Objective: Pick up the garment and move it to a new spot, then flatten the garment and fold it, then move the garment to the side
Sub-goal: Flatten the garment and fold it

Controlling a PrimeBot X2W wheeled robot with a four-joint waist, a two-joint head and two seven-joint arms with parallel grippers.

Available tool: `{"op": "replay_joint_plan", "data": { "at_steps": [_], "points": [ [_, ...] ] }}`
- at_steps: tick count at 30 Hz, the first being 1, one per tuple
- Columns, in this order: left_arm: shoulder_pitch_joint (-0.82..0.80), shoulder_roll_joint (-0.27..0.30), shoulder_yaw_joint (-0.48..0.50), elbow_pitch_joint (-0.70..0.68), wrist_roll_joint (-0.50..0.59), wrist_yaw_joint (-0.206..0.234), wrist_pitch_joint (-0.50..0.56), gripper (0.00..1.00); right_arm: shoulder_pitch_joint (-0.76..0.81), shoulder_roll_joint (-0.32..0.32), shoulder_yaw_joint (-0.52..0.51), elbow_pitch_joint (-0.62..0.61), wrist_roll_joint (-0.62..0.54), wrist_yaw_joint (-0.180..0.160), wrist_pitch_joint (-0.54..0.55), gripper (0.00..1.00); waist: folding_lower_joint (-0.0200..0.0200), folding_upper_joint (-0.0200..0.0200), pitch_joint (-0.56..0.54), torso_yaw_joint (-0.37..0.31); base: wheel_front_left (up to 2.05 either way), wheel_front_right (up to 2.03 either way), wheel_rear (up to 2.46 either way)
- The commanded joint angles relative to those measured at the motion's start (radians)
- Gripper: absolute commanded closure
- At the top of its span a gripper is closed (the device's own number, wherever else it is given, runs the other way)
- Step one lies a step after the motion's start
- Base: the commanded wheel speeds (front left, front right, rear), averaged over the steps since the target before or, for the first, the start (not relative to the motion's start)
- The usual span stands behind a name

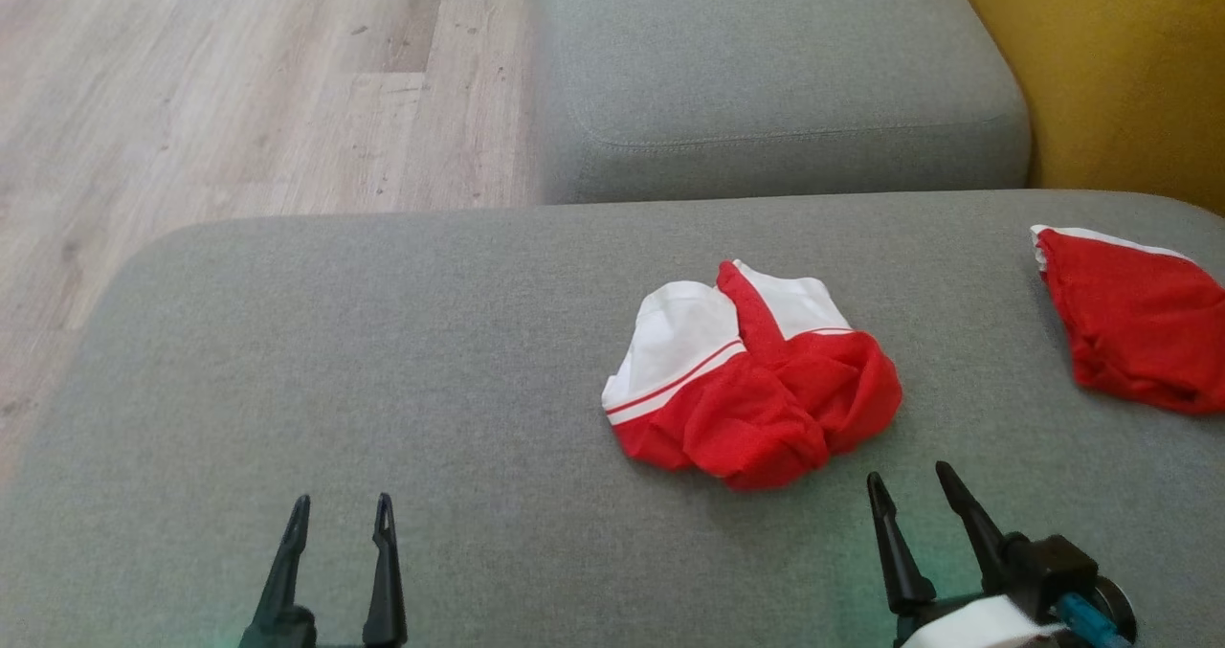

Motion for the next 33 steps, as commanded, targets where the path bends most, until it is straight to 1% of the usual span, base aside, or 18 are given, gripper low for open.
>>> {"op": "replay_joint_plan", "data": {
  "at_steps": [1,9,18,23,25,30,33],
  "points": [
    [-0.039,-0.006,0.04,-0.027,0.007,-0.005,-0.009,0.0,-0.028,-0.005,0.026,-0.033,0.01,-0.001,-0.004,0.0,0.0,-0.0001,-0.001,-0.003,0.0,0.0,0.0],
    [-0.039,-0.008,0.05,-0.01,0.005,-0.009,-0.009,0.0,-0.032,-0.005,0.042,-0.032,0.018,-0.001,-0.004,0.0,0.0,-0.0001,-0.002,-0.017,0.0,0.0,0.0],
    [-0.058,-0.009,0.037,0.02,-0.001,-0.008,-0.009,0.0,-0.052,-0.005,0.06,-0.031,0.014,-0.001,-0.004,0.0,0.0,-0.0001,0.022,-0.046,0.0,0.0,0.0],
    [-0.079,-0.01,0.009,0.049,-0.012,-0.023,-0.01,0.0,-0.072,-0.005,0.093,-0.033,0.008,-0.001,-0.004,0.0,0.0,-0.0001,0.046,-0.097,0.0,0.0,0.0],
    [-0.103,-0.01,-0.012,0.074,-0.001,-0.031,-0.01,0.0,-0.081,-0.005,0.113,-0.035,0.006,-0.001,-0.004,0.0,0.0,-0.0001,0.06,-0.12,0.0,0.0,0.0],
    [-0.196,-0.01,-0.064,0.147,-0.024,-0.04,-0.01,0.0,-0.104,-0.005,0.137,-0.039,0.01,-0.001,-0.004,0.0,0.0,-0.0001,0.104,-0.185,0.0,0.0,0.0],
    [-0.267,-0.01,-0.108,0.196,-0.033,-0.058,-0.01,0.0,-0.117,-0.005,0.147,-0.043,0.009,-0.001,-0.004,0.0,0.0,-0.0001,0.136,-0.22,0.0,0.0,0.0]
  ]
}}
